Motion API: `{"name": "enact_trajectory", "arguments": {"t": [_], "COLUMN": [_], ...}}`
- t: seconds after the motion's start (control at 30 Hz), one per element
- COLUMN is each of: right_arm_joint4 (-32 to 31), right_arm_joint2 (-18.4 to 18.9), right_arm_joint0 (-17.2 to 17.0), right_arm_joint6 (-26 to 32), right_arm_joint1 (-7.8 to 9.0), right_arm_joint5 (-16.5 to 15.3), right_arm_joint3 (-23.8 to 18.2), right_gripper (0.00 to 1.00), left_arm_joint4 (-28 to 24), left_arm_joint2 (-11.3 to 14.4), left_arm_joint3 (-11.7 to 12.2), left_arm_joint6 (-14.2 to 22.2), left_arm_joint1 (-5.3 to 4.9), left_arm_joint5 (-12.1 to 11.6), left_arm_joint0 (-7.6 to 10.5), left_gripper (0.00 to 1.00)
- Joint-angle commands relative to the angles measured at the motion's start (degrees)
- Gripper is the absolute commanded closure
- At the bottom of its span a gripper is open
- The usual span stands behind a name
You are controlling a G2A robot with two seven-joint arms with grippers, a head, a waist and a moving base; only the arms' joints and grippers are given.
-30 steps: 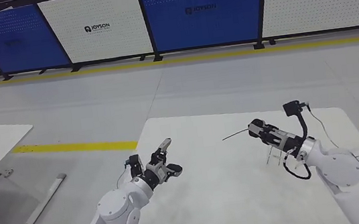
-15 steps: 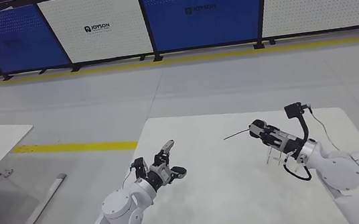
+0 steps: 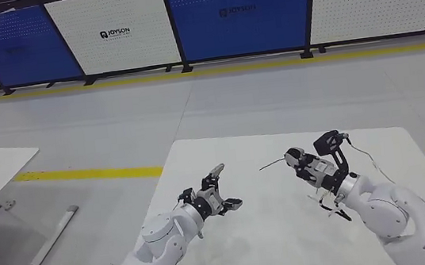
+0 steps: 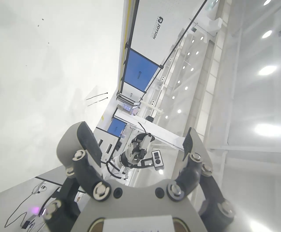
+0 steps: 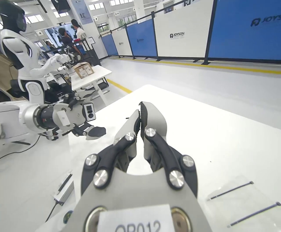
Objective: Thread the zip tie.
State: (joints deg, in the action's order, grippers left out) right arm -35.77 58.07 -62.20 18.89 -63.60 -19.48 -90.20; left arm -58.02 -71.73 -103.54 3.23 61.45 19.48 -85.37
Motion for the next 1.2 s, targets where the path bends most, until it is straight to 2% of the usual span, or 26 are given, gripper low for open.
{"name": "enact_trajectory", "arguments": {"t": [0.0, 0.53, 0.6, 0.7, 0.8, 0.9, 1.17], "right_arm_joint4": [-0.15, -0.15, -0.27, -4.76, -5.45, -6.11, -6.11], "right_arm_joint2": [0.00, 0.00, -0.50, -1.79, -4.31, -6.21, -6.21], "right_arm_joint0": [0.00, 0.00, -0.16, 0.40, 1.67, 3.24, 3.24], "right_arm_joint6": [-0.01, -0.01, 0.90, 0.81, 0.33, -1.45, -1.45], "right_arm_joint1": [0.00, 0.00, 0.07, 0.70, 2.01, 3.66, 3.66], "right_arm_joint5": [0.00, 0.00, 0.00, 0.00, 0.00, 0.00, 0.00], "right_arm_joint3": [0.00, 0.00, -1.08, -2.95, -4.00, -2.97, -2.97], "right_gripper": [1.00, 1.00, 1.00, 1.00, 1.00, 1.00, 1.00], "left_arm_joint4": [0.00, 0.00, 0.00, 0.00, 0.00, 0.00, 0.00], "left_arm_joint2": [0.00, 0.00, 0.00, 0.00, 0.00, 0.00, 0.00], "left_arm_joint3": [0.00, 0.00, 0.00, 0.00, 0.00, 0.00, 0.00], "left_arm_joint6": [0.00, 0.00, 0.00, 0.00, 0.00, 0.00, 0.00], "left_arm_joint1": [0.00, 0.00, 0.00, 0.00, 0.00, 0.00, 0.00], "left_arm_joint5": [0.00, 0.00, 0.00, 0.00, 0.00, 0.00, 0.00], "left_arm_joint0": [0.01, 0.01, 0.01, 0.01, 0.01, 0.01, 0.01], "left_gripper": [0.00, 0.00, 0.00, 0.00, 0.00, 0.00, 0.00]}}
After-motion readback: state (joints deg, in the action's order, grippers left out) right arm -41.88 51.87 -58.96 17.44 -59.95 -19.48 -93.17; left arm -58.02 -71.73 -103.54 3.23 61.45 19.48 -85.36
